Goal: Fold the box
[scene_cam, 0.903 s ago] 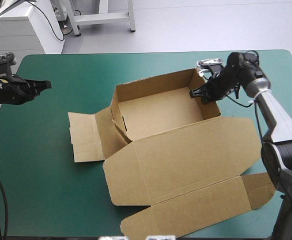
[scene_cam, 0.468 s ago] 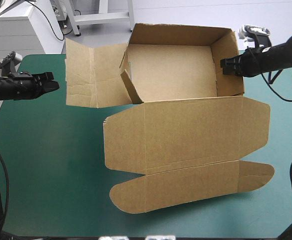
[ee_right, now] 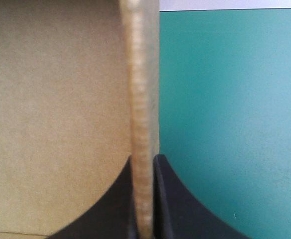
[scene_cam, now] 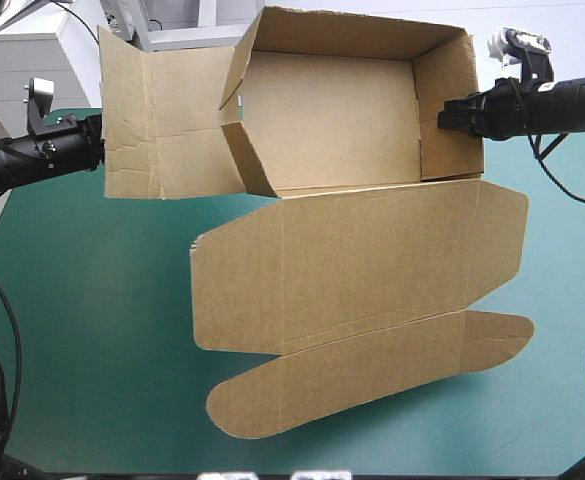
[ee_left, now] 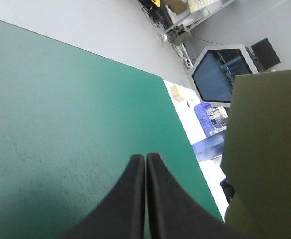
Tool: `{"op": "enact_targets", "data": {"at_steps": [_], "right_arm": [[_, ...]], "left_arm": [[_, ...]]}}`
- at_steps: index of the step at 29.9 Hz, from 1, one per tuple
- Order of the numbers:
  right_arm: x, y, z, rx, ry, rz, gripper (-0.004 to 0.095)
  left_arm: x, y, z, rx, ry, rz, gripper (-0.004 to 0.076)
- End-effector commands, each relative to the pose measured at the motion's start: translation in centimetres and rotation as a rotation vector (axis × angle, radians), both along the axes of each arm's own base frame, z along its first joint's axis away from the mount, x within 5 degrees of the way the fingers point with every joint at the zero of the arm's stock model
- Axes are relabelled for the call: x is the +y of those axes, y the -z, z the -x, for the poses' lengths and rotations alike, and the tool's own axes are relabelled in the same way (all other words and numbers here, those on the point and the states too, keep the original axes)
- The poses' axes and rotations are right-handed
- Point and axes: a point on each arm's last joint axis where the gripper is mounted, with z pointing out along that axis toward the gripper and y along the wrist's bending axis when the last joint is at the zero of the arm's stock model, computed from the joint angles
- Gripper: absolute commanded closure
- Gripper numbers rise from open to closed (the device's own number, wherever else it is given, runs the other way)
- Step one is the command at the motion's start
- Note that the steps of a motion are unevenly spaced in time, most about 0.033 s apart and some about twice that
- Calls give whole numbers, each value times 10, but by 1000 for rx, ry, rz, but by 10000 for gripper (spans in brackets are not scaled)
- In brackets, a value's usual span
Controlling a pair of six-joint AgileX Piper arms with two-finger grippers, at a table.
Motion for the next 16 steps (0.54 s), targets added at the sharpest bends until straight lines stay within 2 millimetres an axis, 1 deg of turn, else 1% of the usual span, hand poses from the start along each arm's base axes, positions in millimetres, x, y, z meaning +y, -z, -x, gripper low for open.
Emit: {"op": "enact_targets", "data": {"at_steps": [1,4,9,16], "right_arm": [[14,-35,17,-139,-6,-82,926],[22,-37,15,-162,-9,-84,927],[34,-34,12,-184,20,-9,927],[56,-38,11,-249,13,-7,926]], "left_arm": [[-24,-43,29,-131,117,57,731],[-33,-55,42,-171,139,45,731],[-40,-76,68,-249,147,4,731],[-44,-84,93,-251,126,-133,731]]}}
